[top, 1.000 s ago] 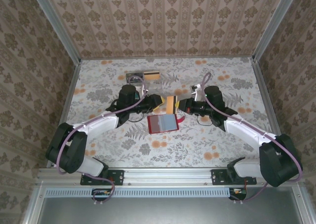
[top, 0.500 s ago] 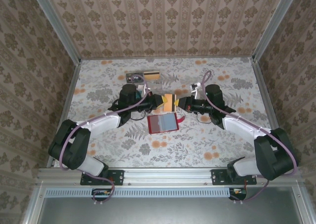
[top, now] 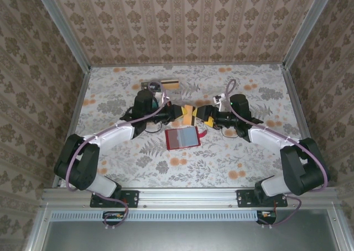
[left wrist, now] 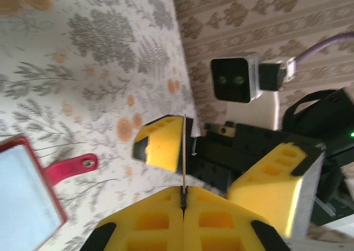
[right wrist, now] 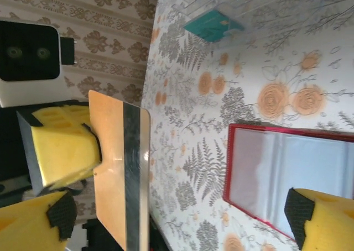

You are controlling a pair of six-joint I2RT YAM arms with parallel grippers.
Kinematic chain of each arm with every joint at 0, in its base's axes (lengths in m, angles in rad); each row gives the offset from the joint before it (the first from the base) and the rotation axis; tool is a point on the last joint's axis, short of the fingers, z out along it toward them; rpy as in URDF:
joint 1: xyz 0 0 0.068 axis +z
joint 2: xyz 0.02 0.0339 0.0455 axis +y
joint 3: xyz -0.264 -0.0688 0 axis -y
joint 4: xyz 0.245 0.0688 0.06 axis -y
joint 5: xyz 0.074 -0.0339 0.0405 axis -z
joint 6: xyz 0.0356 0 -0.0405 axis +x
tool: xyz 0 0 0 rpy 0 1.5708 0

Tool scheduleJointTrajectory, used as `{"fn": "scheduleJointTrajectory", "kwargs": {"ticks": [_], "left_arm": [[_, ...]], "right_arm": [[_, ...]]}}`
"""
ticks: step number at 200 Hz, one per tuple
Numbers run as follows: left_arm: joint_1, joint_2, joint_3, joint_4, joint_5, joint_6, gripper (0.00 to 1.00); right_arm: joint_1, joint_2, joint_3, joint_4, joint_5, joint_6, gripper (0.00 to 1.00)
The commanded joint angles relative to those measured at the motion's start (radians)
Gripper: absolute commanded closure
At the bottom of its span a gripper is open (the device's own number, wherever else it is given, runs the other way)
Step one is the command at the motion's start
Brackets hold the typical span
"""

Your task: Take the credit cards out of the card holder

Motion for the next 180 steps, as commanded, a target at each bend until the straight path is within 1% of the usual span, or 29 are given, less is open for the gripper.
{"fn": "scheduleJointTrajectory", "kwargs": {"ticks": [1, 14, 21, 31, 40, 50, 62, 80, 108, 124, 154, 180], "left_arm": [[0.008, -0.049, 0.132, -0.346, -0.048, 0.312, 1.0], [0.01, -0.051, 0.198, -0.494, -0.096, 0.454, 1.0], [0.011, -0.048, 0.231, -0.56, -0.154, 0.521, 1.0], [0.011, -0.044, 0.269, -0.63, -0.207, 0.603, 1.0], [0.011, -0.043, 0.292, -0.66, -0.261, 0.668, 1.0], [0.013, -0.046, 0.303, -0.669, -0.319, 0.741, 1.0], [0.017, -0.053, 0.307, -0.658, -0.361, 0.838, 1.0], [0.018, -0.057, 0.327, -0.665, -0.41, 1.044, 1.0], [0.018, -0.04, 0.378, -0.703, -0.522, 1.342, 1.0], [0.018, -0.01, 0.407, -0.699, -0.6, 1.453, 1.0], [0.016, 0.076, 0.482, -0.742, -0.703, 1.665, 1.0], [0.005, 0.138, 0.504, -0.717, -0.79, 1.839, 1.0]], "right_arm": [[-0.024, -0.067, 0.046, -0.107, 0.014, -0.076, 0.0], [-0.035, -0.087, 0.054, -0.147, 0.026, -0.1, 0.0], [-0.04, -0.1, 0.057, -0.169, 0.034, -0.112, 0.0], [-0.047, -0.117, 0.062, -0.197, 0.05, -0.128, 0.0], [-0.052, -0.133, 0.062, -0.216, 0.063, -0.137, 0.0], [-0.057, -0.148, 0.064, -0.23, 0.071, -0.145, 0.0], [-0.066, -0.165, 0.064, -0.244, 0.081, -0.152, 0.0], [-0.074, -0.19, 0.063, -0.261, 0.096, -0.16, 0.0], [-0.086, -0.229, 0.051, -0.273, 0.115, -0.169, 0.0], [-0.092, -0.241, 0.041, -0.274, 0.119, -0.168, 0.0], [-0.101, -0.245, 0.031, -0.273, 0.117, -0.166, 0.0], [-0.109, -0.245, 0.033, -0.272, 0.117, -0.164, 0.0]]}}
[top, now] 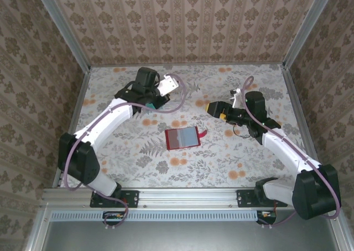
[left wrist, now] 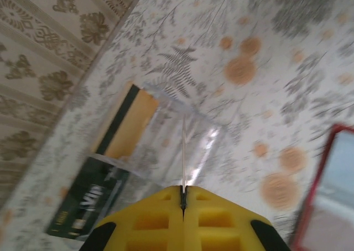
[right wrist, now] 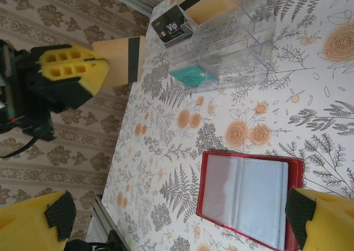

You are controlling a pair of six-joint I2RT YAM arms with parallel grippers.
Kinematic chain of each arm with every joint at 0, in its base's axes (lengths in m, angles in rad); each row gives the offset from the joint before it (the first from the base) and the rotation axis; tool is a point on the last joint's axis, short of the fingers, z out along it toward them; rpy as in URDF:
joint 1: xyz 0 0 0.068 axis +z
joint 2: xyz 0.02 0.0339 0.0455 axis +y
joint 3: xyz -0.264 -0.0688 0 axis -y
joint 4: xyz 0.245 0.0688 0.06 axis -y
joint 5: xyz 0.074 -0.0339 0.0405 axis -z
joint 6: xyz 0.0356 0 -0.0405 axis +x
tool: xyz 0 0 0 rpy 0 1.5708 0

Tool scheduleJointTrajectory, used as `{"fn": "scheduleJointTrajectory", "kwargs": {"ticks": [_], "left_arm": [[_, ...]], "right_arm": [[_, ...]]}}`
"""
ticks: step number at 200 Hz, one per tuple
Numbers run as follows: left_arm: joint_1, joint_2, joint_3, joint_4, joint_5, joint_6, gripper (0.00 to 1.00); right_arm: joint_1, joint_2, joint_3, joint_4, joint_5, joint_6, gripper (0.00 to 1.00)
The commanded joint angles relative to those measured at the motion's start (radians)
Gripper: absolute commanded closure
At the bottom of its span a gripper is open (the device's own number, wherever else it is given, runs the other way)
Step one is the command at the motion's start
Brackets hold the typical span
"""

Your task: Take the credit cards out of the card holder

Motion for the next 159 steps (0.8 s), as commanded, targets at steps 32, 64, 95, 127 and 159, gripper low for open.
{"fn": "scheduleJointTrajectory", "kwargs": {"ticks": [32, 64, 95, 127, 159], "left_arm": [[-0.012, 0.089, 0.001, 0.093, -0.174, 0.431, 1.0], [0.006, 0.178, 0.078, 0.092, -0.173, 0.499, 1.0], [0.012, 0.248, 0.135, 0.12, -0.152, 0.523, 1.0], [0.015, 0.319, 0.197, 0.133, -0.146, 0.548, 1.0], [0.019, 0.374, 0.259, 0.12, -0.131, 0.546, 1.0]], "right_arm": [[-0.015, -0.009, 0.009, -0.024, 0.012, -0.011, 0.0], [-0.02, 0.01, 0.024, -0.034, 0.011, -0.01, 0.0], [-0.021, 0.017, 0.039, -0.053, 0.013, -0.016, 0.0], [-0.025, 0.033, 0.043, -0.052, 0.017, -0.015, 0.0], [-0.026, 0.053, 0.044, -0.04, 0.011, -0.006, 0.0]]}}
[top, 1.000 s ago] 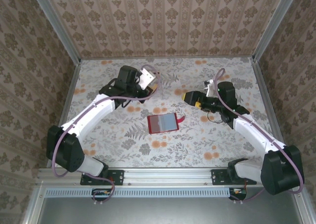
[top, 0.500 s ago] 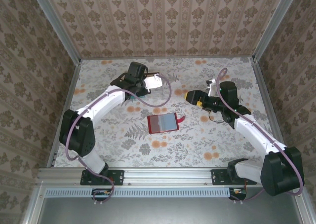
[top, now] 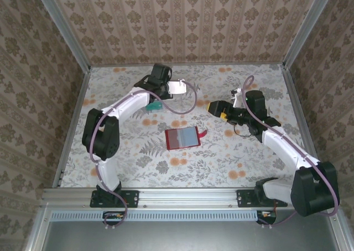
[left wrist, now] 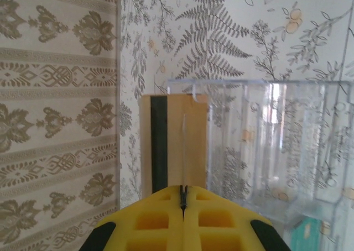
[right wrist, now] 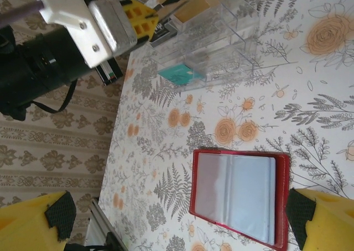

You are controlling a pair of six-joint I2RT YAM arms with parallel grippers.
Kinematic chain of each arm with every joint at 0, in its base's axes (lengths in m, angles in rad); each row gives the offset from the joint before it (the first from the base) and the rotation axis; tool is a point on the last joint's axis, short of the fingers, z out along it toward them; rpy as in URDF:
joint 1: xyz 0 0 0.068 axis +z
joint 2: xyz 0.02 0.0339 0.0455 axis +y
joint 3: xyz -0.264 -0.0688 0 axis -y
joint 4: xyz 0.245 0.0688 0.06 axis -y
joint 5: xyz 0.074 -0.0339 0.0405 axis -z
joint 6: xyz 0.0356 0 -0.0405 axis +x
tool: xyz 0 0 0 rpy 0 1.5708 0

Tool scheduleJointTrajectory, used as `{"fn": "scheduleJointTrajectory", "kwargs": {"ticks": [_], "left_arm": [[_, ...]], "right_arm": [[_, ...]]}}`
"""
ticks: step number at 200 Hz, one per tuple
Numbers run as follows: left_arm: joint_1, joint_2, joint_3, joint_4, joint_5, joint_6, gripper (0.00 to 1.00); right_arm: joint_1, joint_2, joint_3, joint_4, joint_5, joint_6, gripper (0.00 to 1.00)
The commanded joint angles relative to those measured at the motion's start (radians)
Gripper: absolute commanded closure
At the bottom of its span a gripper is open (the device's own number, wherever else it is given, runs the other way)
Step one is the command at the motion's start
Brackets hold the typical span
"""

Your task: Take the credit cards out of the card holder

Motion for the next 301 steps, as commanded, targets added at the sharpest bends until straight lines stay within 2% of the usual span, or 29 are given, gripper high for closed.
{"fn": "scheduleJointTrajectory", "kwargs": {"ticks": [1, 140, 148, 169, 182, 256, 270, 301], "left_arm": [[0.012, 0.036, 0.06, 0.006, 0.024, 0.031, 1.0], [0.021, 0.117, 0.09, -0.008, 0.052, -0.012, 1.0], [0.021, 0.122, 0.093, -0.003, 0.045, -0.018, 0.91], [0.021, 0.127, 0.091, 0.015, 0.026, -0.021, 0.89], [0.021, 0.128, 0.085, 0.033, 0.013, -0.021, 0.81], [0.021, 0.128, 0.074, 0.092, -0.032, -0.012, 0.73], [0.023, 0.129, 0.07, 0.109, -0.047, -0.005, 0.65], [0.026, 0.135, 0.06, 0.149, -0.086, -0.003, 0.63]], "right_arm": [[-0.005, 0.019, 0.027, 0.0, 0.01, -0.004, 0.0], [-0.012, 0.065, 0.043, 0.014, -0.007, 0.002, 0.0], [-0.013, 0.066, 0.043, 0.014, -0.006, 0.003, 0.0], [-0.013, 0.069, 0.046, 0.018, -0.009, 0.009, 0.0], [-0.014, 0.069, 0.046, 0.02, -0.009, 0.008, 0.0], [-0.013, 0.073, 0.035, 0.038, -0.013, 0.022, 0.0], [-0.014, 0.073, 0.032, 0.042, -0.015, 0.024, 0.0], [-0.014, 0.074, 0.029, 0.047, -0.017, 0.028, 0.0]]}}
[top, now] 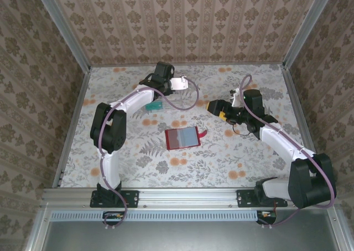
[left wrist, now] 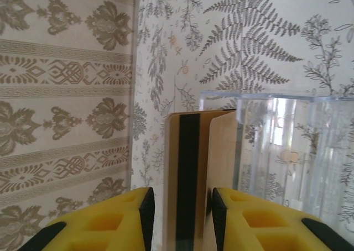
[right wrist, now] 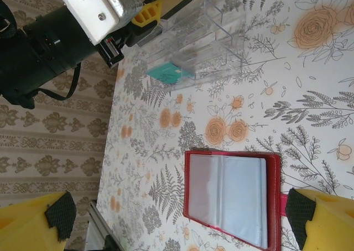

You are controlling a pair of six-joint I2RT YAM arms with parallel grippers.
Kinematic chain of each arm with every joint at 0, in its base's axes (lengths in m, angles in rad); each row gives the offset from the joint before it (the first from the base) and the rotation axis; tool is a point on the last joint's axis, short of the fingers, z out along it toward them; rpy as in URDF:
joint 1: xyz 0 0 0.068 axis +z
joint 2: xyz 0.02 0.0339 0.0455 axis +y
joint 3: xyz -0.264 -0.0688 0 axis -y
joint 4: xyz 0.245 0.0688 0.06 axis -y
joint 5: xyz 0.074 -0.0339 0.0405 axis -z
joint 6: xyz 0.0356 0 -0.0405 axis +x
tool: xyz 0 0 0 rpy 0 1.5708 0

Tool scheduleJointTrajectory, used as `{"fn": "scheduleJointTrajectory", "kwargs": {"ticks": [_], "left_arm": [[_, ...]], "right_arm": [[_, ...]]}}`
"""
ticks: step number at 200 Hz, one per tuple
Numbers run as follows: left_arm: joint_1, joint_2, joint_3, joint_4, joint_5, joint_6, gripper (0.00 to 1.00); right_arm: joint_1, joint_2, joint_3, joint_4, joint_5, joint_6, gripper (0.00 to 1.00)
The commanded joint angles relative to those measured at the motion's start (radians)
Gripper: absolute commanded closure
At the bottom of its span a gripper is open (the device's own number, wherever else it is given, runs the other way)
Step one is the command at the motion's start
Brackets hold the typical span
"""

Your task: Take the credit cards out of the card holder

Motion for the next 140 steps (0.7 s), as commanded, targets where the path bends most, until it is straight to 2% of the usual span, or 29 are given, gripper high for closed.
{"fn": "scheduleJointTrajectory", "kwargs": {"ticks": [1, 37, 66, 100, 140], "left_arm": [[0.012, 0.02, -0.006, 0.051, -0.043, 0.005, 0.62], [0.017, 0.045, 0.013, 0.083, -0.1, 0.002, 0.61], [0.019, 0.049, 0.012, 0.09, -0.099, -0.012, 0.6], [0.016, 0.036, 0.019, 0.09, -0.085, -0.045, 0.53], [0.008, -0.012, 0.007, 0.074, -0.069, -0.083, 0.51]], "right_arm": [[-0.008, 0.008, 0.015, 0.028, -0.016, 0.016, 0.0], [-0.007, 0.005, 0.007, 0.037, -0.019, 0.025, 0.0], [-0.007, -0.006, 0.003, 0.031, -0.019, 0.027, 0.0], [-0.007, -0.016, -0.005, 0.027, -0.018, 0.03, 0.0], [-0.007, -0.028, -0.011, 0.025, -0.015, 0.03, 0.0]]}}
